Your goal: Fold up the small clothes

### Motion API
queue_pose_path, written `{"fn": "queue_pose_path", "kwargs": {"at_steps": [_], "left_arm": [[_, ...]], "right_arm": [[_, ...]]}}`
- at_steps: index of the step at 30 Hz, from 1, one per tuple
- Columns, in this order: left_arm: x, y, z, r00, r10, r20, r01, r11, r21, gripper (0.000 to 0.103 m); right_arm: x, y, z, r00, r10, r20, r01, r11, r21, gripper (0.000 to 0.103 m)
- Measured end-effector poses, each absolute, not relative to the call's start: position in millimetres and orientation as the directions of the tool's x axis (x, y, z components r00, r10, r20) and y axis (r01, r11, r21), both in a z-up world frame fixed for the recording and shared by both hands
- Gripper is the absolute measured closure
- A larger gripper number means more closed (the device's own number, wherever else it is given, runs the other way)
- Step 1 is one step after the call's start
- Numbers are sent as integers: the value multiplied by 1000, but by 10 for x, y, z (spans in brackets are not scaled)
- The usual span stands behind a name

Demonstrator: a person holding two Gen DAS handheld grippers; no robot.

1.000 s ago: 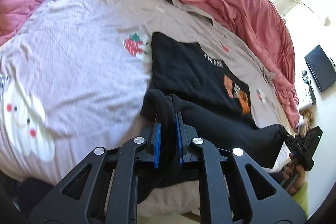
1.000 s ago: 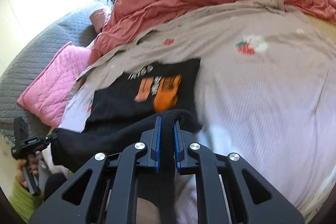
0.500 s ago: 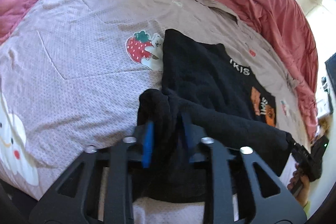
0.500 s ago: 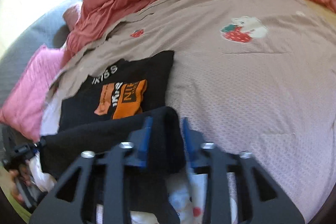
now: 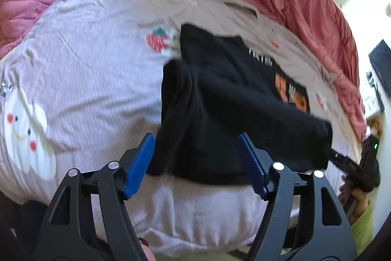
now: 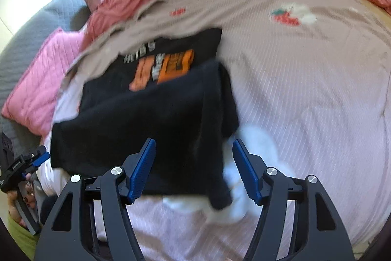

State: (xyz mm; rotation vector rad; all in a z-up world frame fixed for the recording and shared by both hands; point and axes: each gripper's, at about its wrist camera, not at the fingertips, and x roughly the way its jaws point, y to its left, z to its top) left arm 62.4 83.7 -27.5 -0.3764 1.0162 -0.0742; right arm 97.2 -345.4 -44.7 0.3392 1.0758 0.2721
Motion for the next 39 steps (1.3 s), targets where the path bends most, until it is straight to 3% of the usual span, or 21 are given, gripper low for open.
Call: {"fn": "queue_pose_path", "kwargs": {"at_steps": [3,14,17,18,19,21,23,27,31,39], "left_arm": [[625,775,-370,514,-193,-836,-108,952,-286,32],[773,763,-617,495,-176,-851,-179,938,-298,33],[767,722,-605,475,-174,-862,-181,940,-290,44],[756,710,-595,475,-176,-862,-178,940,-290,55],[742,685,-576,477,-170,-862,-168,945,-279,62],[728,655,-557,472,-155,-868,-154,955,-255,90],[723,659,-525,477,-176,-861,-155,948,-280,97],[703,693,-334,527,-262,-808,-120,919,-376,98],[797,778,-132,578,-294,-762,-120,892,-436,101],[1233,875,88,642,-202,-740,-155,911,-383,103]], "right_arm": [[933,-3395,-440,448,370,-814,-69,922,381,39],[1060,-3491,-673,384,408,-828,-13,899,438,40],[1060,-3452,-650,382,431,-817,-41,891,451,44],[1058,-3443,-644,380,439,-814,-49,889,456,49],[1059,-3428,-643,373,456,-808,-63,881,469,60],[1066,-3399,-637,363,482,-797,-84,869,487,74],[1064,-3392,-610,367,497,-786,-100,861,498,84],[1080,-3472,-477,415,588,-695,-130,794,594,91],[1134,-3607,-280,503,628,-594,-173,746,643,92],[1440,-3774,-57,621,598,-507,-214,751,624,92]]}}
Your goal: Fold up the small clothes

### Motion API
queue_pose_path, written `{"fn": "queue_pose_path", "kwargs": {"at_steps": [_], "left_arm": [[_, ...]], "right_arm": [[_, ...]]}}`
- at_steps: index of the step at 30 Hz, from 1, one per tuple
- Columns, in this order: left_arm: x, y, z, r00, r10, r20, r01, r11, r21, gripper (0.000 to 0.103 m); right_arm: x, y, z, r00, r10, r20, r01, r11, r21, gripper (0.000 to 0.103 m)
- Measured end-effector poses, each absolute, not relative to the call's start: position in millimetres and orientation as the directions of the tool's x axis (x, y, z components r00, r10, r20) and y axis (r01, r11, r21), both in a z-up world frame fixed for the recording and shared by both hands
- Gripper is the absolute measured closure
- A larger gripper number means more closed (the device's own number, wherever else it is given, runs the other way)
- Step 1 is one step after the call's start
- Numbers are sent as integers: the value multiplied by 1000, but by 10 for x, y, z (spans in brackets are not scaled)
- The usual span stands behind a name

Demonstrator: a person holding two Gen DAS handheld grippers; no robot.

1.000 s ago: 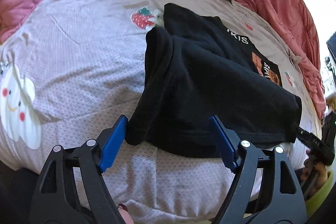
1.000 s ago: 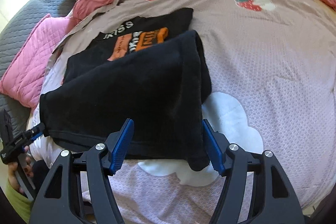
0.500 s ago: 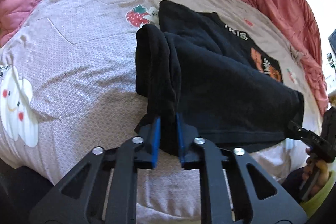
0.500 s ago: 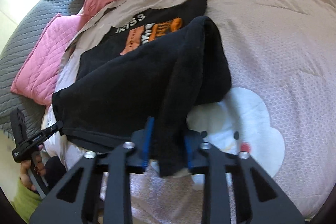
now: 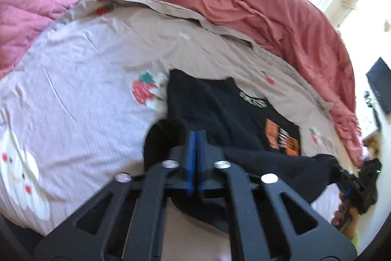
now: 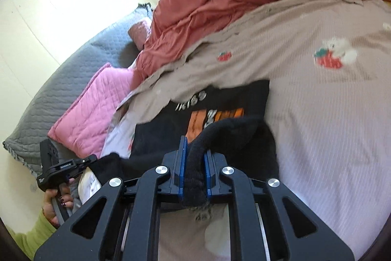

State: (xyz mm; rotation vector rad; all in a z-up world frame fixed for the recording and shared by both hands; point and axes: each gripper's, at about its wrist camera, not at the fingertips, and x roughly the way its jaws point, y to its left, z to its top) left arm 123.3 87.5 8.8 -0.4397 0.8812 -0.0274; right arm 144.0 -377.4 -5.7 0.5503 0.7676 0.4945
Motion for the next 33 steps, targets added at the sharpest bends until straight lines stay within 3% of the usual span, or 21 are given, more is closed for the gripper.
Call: {"fn": "queue_pose_path", "kwargs": {"at_steps": [8,11,14,17,18,19,20,21,24,27,33], "left_arm": [[1061,923,-63,592,-259,-763,-151,895,-420,103],[967,967,-221,540,-300,-786,-191,866,-462,73],[908,889,-287,515,-274,-812,-182,891,-416,69],[898,786,-348,494,-275,-825,-157,905,-396,55],[920,748,-379,484,-256,-837,-157,915,-371,55],[941,725,-403,473,-242,-847,-161,922,-353,55],[960,688,-430,458,-225,-860,-166,929,-331,74],[980,637,-445,437,-219,-873,-156,937,-313,99],[1024,521,-310,446,-226,-866,-109,947,-303,101],[1186,552,-99,488,-307,-817,-89,914,-397,101],[1712,839,60,570,-332,-752,-174,845,-505,101]], "right_arm": [[1881,-3880,-296,624,545,-561,-130,780,613,92],[1972,-3867,-325,620,553,-557,-136,775,617,92],[2046,-3838,-386,609,544,-577,-134,788,601,92],[2024,-3863,-415,598,563,-570,-120,767,630,92],[2018,-3871,-405,599,569,-564,-120,760,639,92],[2012,-3884,-400,599,573,-560,-120,755,644,92],[2011,-3896,-399,599,572,-560,-117,754,646,92],[2013,-3902,-399,600,574,-558,-115,752,649,92],[2018,-3938,-411,602,577,-552,-102,741,664,92],[2024,-3965,-403,607,580,-544,-99,734,672,92],[2032,-4041,-416,624,565,-540,-77,732,677,92]]}}
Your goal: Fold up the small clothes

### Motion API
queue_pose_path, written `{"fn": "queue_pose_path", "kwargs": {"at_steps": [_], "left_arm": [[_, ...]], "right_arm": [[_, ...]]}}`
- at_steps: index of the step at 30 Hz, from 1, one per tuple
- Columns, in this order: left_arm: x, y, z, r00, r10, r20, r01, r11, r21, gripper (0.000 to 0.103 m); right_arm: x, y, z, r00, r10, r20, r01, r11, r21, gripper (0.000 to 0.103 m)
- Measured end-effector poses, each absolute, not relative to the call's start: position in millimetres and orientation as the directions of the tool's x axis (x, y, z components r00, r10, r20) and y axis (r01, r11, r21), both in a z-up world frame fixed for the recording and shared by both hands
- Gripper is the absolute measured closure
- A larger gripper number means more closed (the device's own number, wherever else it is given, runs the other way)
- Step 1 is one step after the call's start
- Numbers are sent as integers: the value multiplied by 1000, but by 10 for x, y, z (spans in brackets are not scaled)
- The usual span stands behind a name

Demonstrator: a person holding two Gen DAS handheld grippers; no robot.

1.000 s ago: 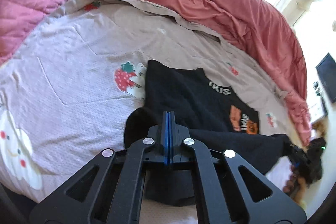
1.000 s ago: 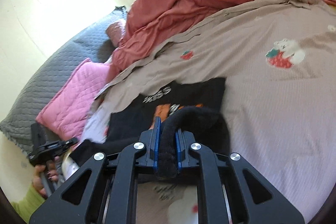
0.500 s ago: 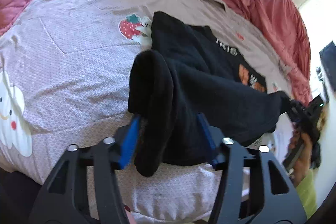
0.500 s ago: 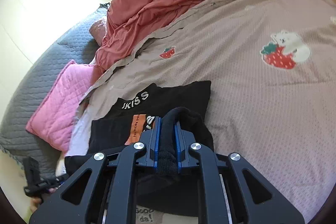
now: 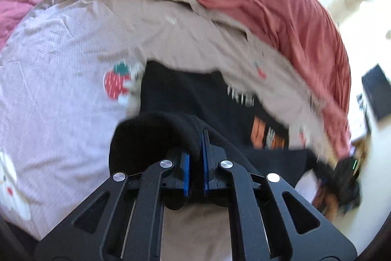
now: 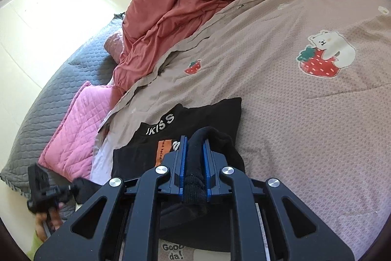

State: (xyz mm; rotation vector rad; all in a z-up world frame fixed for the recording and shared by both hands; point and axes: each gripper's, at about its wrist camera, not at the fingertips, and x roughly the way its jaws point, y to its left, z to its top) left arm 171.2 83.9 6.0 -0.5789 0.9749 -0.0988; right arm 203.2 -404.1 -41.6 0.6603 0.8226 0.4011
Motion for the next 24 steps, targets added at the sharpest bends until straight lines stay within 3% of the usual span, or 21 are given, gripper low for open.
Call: {"fn": "queue_pose_path", "kwargs": {"at_steps": [6,9,10,11,12,18,24], "left_arm": [[2214,1073,-294,517,-306,-799,-352,775,-525,101],[2360,1088,-454,492,-315,-812,-398,748,-531,99],[2410,1093,-502,495,-341,-799,-405,724,-559,95],[2433,1104,-518,500,-362,-787,-404,707,-581,77],[2435,1114,-519,517,-406,-754,-393,670,-630,65],[2137,1049,-146,582,-397,-709,-271,728,-630,64],[1559,924,69,617,-278,-736,-190,855,-482,61]], "right_arm": [[2075,-4068,-469,624,563,-542,-61,727,684,92],[2100,-4094,-479,627,548,-553,-46,735,676,83],[2100,-4120,-477,633,545,-550,-37,731,682,73],[2094,-4151,-465,643,539,-544,-30,727,686,66],[2082,-4189,-441,658,530,-536,-27,727,686,65],[2043,-4200,-265,676,526,-516,-73,744,664,65],[1829,-3732,187,657,592,-467,-360,790,497,65]]}}
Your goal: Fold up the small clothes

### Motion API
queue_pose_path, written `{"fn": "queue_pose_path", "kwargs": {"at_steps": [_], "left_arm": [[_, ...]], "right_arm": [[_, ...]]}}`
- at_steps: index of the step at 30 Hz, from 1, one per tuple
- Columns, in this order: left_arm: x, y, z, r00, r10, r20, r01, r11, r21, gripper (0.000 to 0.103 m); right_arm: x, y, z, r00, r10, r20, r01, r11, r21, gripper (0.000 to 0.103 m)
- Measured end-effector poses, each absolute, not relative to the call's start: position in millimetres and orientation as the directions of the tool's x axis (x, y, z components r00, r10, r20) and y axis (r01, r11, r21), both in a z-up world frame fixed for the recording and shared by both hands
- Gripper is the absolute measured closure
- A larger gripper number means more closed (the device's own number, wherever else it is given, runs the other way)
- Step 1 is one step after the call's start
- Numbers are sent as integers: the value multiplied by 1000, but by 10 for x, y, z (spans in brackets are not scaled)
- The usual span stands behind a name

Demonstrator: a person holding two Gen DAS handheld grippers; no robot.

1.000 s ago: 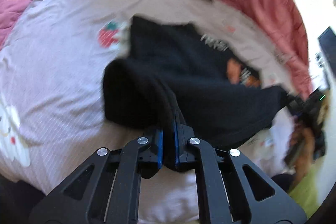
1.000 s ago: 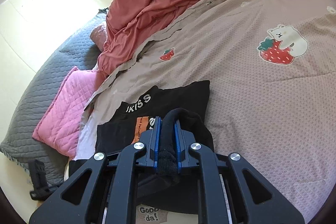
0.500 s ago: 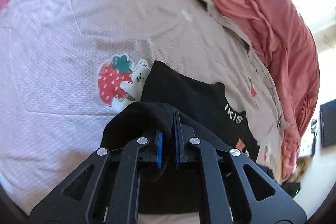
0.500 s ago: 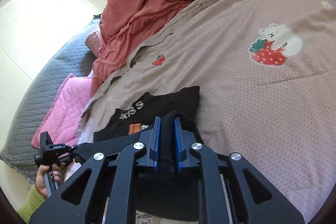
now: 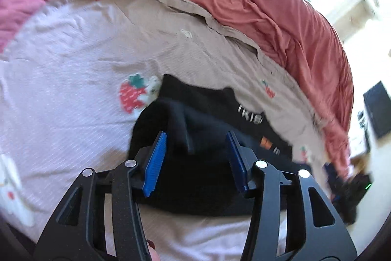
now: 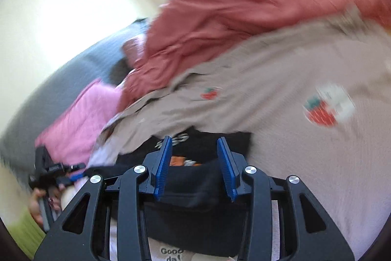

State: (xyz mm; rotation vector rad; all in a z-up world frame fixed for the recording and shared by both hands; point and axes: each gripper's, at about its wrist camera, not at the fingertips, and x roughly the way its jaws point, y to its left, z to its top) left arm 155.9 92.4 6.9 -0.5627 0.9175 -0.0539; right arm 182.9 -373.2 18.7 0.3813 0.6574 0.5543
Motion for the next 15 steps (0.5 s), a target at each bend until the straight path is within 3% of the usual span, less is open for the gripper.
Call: {"fn": "queue_pose_path", "kwargs": {"at_steps": [5,8,15], "left_arm": [[1172,638,-101,561,-261,-786,-94,923,-373,61],[1144,361,-218,536,-233,-811,-22,957,-289,54],[1535,-170,-406,537,-109,-836,94,993,-69,53]], "right_arm": [[1721,-3060,20,440,654,-615,-569,733,373,65],[1660,-2760,-157,340,612,-714,-624,715,316,65],[1689,-2669,-388,323,504,-801,-606,760,234,65]]}}
